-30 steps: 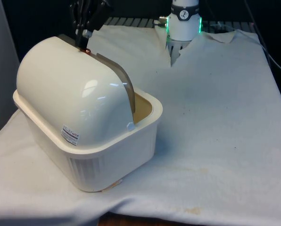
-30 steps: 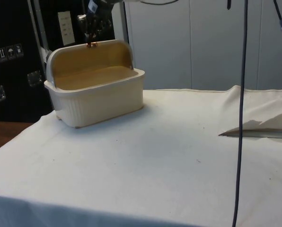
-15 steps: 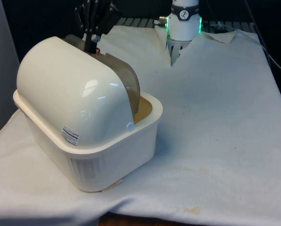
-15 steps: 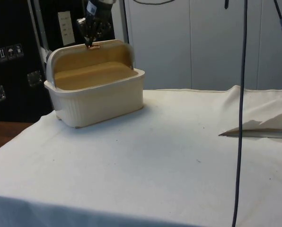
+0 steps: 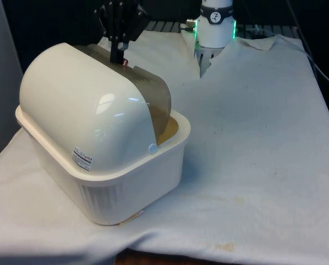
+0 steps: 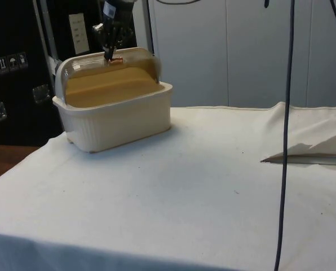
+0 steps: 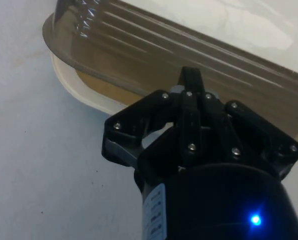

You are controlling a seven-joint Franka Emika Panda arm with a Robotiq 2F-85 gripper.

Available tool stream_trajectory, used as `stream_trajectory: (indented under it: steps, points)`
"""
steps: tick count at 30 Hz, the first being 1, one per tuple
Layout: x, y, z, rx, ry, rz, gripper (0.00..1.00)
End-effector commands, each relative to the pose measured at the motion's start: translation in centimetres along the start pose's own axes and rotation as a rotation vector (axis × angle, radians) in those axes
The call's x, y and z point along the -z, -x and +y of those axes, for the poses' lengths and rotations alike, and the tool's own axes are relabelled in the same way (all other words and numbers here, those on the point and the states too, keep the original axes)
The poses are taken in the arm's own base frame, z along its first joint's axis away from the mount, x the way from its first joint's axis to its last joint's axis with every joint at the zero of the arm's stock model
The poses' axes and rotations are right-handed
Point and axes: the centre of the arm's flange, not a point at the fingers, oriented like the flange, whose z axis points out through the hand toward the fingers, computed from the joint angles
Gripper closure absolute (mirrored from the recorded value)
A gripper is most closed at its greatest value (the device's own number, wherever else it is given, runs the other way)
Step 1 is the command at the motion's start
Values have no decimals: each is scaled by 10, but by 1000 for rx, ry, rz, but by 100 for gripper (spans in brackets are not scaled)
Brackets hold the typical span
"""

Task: Open the lid, then close it.

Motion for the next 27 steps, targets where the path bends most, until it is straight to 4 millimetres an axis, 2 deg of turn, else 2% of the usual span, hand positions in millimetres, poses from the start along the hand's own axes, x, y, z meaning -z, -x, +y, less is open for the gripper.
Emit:
stream_trajectory:
  steps: [1,23,27]
  points:
    - [-1,2,-2,8,-1,-19,100]
    - [0,8,-9,84,-4,-165,100]
    - [2,14,-16,101,-5,-210,100]
